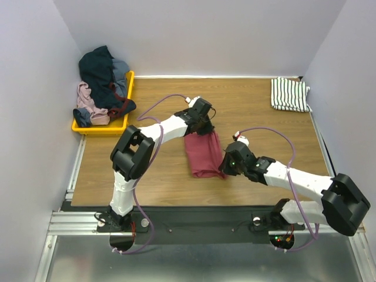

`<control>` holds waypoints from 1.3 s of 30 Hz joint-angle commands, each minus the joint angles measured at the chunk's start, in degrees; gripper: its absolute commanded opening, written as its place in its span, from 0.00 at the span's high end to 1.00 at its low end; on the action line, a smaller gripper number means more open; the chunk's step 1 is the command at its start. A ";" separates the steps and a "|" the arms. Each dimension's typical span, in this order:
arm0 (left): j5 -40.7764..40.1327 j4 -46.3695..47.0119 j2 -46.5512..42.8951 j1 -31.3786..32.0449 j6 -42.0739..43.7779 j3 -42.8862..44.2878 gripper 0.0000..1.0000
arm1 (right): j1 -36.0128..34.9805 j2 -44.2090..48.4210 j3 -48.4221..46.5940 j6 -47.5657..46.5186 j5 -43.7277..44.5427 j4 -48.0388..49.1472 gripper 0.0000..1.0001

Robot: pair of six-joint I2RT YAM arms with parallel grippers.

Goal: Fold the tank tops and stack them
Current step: Fold the tank top

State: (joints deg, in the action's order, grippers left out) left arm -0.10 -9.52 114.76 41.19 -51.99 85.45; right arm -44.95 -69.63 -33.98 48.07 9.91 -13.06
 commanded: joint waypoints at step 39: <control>1.61 7.68 -19.37 -4.89 2.50 -11.34 0.60 | 12.95 -8.76 -18.58 -15.36 2.58 -4.17 0.11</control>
State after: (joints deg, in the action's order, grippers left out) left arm 7.14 -1.10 105.25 38.81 -47.97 79.05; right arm -35.48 -75.11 -48.86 39.94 17.50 -22.94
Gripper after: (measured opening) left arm 0.410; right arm 0.902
